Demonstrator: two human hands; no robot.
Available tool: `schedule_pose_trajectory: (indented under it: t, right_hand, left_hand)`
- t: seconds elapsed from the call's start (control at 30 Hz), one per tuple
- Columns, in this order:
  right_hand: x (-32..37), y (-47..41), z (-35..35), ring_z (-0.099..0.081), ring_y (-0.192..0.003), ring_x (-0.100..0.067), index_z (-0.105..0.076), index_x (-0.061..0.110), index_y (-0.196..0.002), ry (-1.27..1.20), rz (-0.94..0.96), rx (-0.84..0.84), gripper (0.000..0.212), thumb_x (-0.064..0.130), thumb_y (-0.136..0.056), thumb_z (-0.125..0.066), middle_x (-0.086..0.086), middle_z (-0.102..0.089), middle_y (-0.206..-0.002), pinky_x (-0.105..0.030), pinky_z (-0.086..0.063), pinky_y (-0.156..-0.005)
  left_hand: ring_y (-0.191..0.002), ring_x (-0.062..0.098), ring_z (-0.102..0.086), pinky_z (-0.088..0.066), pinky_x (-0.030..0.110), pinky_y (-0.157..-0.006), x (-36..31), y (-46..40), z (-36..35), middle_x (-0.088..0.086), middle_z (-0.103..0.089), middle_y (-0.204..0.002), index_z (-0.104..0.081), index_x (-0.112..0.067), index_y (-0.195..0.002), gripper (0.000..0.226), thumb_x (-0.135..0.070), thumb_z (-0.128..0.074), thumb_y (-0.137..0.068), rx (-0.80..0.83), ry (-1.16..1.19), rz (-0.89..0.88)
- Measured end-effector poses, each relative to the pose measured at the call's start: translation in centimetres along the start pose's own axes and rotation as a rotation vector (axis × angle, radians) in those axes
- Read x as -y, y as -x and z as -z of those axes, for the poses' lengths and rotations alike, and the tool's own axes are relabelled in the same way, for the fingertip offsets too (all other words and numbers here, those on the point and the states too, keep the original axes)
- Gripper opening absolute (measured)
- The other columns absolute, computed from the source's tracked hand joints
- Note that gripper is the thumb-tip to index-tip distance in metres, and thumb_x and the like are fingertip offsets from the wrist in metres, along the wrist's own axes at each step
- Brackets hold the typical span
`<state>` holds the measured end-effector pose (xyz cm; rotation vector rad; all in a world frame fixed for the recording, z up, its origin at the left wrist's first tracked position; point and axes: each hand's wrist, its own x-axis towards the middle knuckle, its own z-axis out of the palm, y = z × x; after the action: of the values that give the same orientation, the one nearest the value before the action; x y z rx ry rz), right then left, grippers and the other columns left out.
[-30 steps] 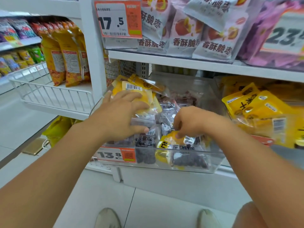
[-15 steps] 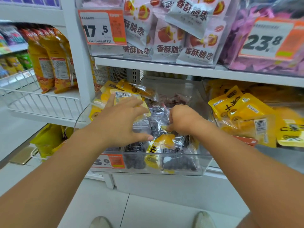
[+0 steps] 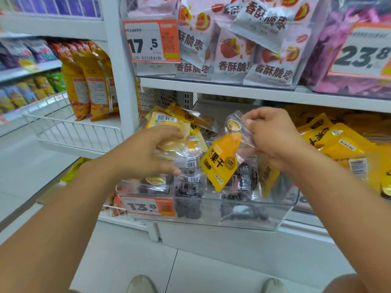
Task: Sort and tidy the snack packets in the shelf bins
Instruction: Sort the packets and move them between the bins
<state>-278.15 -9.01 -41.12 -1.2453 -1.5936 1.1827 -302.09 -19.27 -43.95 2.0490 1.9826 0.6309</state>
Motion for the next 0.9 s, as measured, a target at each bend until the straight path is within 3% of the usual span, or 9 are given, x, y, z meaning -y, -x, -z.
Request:
schedule_pose_trajectory:
  t: [0.1, 0.23, 0.37, 0.47, 0.53, 0.6, 0.7, 0.83, 0.9]
  right_hand:
    - [0.8, -0.5, 0.0, -0.061, -0.045, -0.014, -0.065, 0.009, -0.101, -0.038, -0.032, -0.010, 0.014, 0.008, -0.102, -0.051, -0.007, -0.054, -0.093, -0.040, -0.061, -0.051]
    - [1.8, -0.7, 0.4, -0.063, -0.052, -0.022, -0.066, 0.005, -0.098, -0.066, -0.056, 0.015, 0.017, 0.000, -0.101, -0.049, -0.015, -0.063, -0.088, -0.032, -0.057, -0.041]
    - [1.6, -0.2, -1.0, -0.058, -0.049, -0.015, -0.064, 0.004, -0.104, -0.125, -0.146, 0.109, 0.022, -0.001, -0.102, -0.043, -0.014, -0.061, -0.082, -0.029, -0.056, -0.042]
    - [1.8, -0.6, -0.6, -0.050, -0.048, -0.011, -0.061, 0.006, -0.109, -0.174, -0.190, 0.015, 0.028, -0.003, -0.100, -0.036, -0.012, -0.055, -0.085, -0.029, -0.056, -0.045]
    - [1.8, -0.9, 0.0, -0.046, -0.056, -0.014, -0.058, 0.005, -0.122, -0.203, -0.189, -0.021, 0.033, -0.003, -0.099, -0.035, -0.012, -0.052, -0.090, -0.032, -0.058, -0.048]
    - [2.1, -0.4, 0.2, -0.056, -0.059, -0.018, -0.054, 0.003, -0.132, -0.263, -0.191, -0.027, 0.037, -0.004, -0.100, -0.036, -0.015, -0.057, -0.097, -0.033, -0.058, -0.049]
    - [2.4, 0.9, -0.4, -0.070, -0.052, -0.020, -0.060, -0.001, -0.112, -0.372, -0.215, 0.045, 0.029, -0.004, -0.101, -0.033, -0.018, -0.070, -0.091, -0.027, -0.054, -0.042]
    - [2.0, 1.9, -3.2, -0.070, -0.053, -0.023, -0.058, 0.003, -0.103, -0.322, -0.182, 0.121, 0.022, 0.000, -0.104, -0.036, -0.016, -0.071, -0.083, -0.030, -0.056, -0.042]
    - [1.5, 1.4, -5.1, -0.070, -0.051, -0.024, -0.059, 0.003, -0.107, -0.298, -0.178, 0.165, 0.019, 0.003, -0.105, -0.039, -0.018, -0.070, -0.093, -0.031, -0.056, -0.041]
  left_hand:
    - [-0.125, 0.003, -0.048, -0.040, 0.024, -0.101, 0.4, 1.1, 0.4, -0.021, -0.048, -0.142, -0.046, -0.043, -0.142, 0.086, -0.054, -0.084, -0.065, -0.036, 0.060, 0.042]
    - [-0.125, -0.001, -0.050, -0.040, 0.022, -0.099, 0.4, 1.7, 0.4, -0.021, -0.054, -0.138, -0.052, -0.044, -0.139, 0.048, -0.056, -0.052, -0.092, -0.073, 0.304, 0.095]
    - [-0.126, -0.007, -0.047, -0.037, 0.021, -0.099, 0.1, 1.7, 0.2, -0.022, -0.057, -0.136, -0.047, -0.044, -0.143, 0.059, -0.066, -0.024, -0.093, -0.097, 0.427, 0.127]
    - [-0.129, -0.003, -0.047, -0.034, 0.023, -0.105, 0.3, 1.5, 0.2, -0.022, -0.055, -0.139, -0.048, -0.042, -0.143, 0.061, -0.067, -0.024, -0.093, -0.088, 0.421, 0.122]
    - [-0.127, -0.003, -0.046, -0.033, 0.016, -0.101, 0.2, 1.4, 0.2, -0.022, -0.053, -0.140, -0.050, -0.039, -0.143, 0.060, -0.064, -0.025, -0.094, -0.092, 0.398, 0.121]
    - [-0.124, -0.004, -0.047, -0.033, 0.013, -0.098, 0.1, 1.5, 0.2, -0.022, -0.053, -0.139, -0.053, -0.038, -0.141, 0.057, -0.061, -0.026, -0.096, -0.106, 0.370, 0.112]
    - [-0.120, -0.012, -0.049, -0.034, 0.016, -0.102, 0.3, 1.2, 0.1, -0.028, -0.058, -0.129, -0.059, -0.045, -0.131, 0.052, -0.064, -0.024, -0.097, -0.101, 0.437, 0.118]
    - [-0.128, 0.013, -0.055, -0.038, 0.028, -0.104, 1.2, 0.1, 0.7, -0.008, -0.070, -0.118, -0.065, -0.039, -0.121, 0.064, -0.073, -0.018, -0.095, -0.197, 0.742, 0.195]
    - [-0.123, 0.012, -0.057, -0.041, 0.029, -0.107, 1.0, 1.2, 1.5, -0.002, -0.066, -0.126, -0.058, -0.032, -0.126, 0.049, -0.066, -0.039, -0.096, -0.274, 0.763, 0.149]
